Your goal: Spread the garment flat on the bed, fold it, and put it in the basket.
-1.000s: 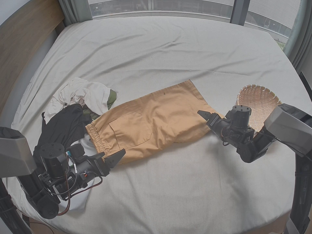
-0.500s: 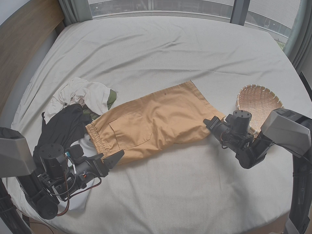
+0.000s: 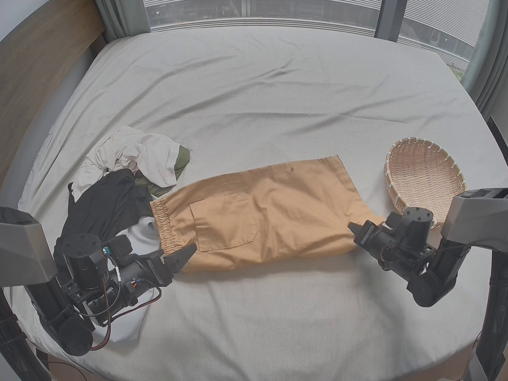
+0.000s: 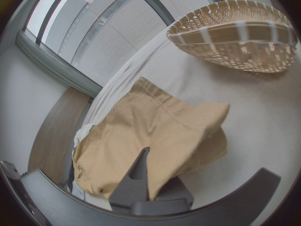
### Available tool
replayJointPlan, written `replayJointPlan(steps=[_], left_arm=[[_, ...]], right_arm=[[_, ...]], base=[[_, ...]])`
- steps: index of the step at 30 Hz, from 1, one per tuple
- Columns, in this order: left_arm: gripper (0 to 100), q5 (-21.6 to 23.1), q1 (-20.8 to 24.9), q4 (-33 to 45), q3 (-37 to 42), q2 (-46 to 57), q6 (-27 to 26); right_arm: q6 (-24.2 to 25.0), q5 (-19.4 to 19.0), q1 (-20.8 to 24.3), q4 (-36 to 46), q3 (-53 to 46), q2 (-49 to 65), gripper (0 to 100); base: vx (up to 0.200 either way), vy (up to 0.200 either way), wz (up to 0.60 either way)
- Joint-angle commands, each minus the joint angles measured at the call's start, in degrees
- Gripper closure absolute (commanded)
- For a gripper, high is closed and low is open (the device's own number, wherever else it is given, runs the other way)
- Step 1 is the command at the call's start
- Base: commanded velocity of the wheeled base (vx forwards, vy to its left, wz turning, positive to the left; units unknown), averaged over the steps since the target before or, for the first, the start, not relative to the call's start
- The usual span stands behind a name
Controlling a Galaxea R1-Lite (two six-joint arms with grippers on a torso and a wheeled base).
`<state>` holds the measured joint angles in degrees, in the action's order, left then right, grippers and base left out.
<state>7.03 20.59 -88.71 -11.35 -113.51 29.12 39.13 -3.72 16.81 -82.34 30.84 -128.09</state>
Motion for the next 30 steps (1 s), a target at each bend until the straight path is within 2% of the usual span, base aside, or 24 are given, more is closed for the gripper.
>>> replayJointPlan(steps=[1, 7, 18, 19, 30], left_arm=[[0, 0.0, -0.46, -0.06, -0.52, -1.72, 0.23], [0, 0.0, -0.46, -0.06, -0.78, -2.95, 0.58], [0, 0.09, -3.28, -0.06, -3.42, -9.28, 0.76], [0, 0.09, -3.36, -0.06, -3.68, -9.63, 0.76], [0, 0.35, -4.15, -0.06, -8.78, -15.78, 1.55]], right_arm=[[-3.89, -0.06, -0.73, -4.06, -12.03, 4.51, 100], [-7.05, -0.15, -0.64, -5.99, -17.31, 3.98, 100], [-8.19, -0.32, -0.64, -5.99, -20.21, 4.16, 100], [-8.28, -0.32, -0.64, -5.99, -20.21, 4.16, 0], [-8.19, -0.41, -0.11, -5.99, -23.2, 8.56, 0]], base=[[0.0, 0.0, 0.0], [0.0, 0.0, 0.0], [0.0, 0.0, 0.0], [0.0, 0.0, 0.0], [0.0, 0.0, 0.0]])
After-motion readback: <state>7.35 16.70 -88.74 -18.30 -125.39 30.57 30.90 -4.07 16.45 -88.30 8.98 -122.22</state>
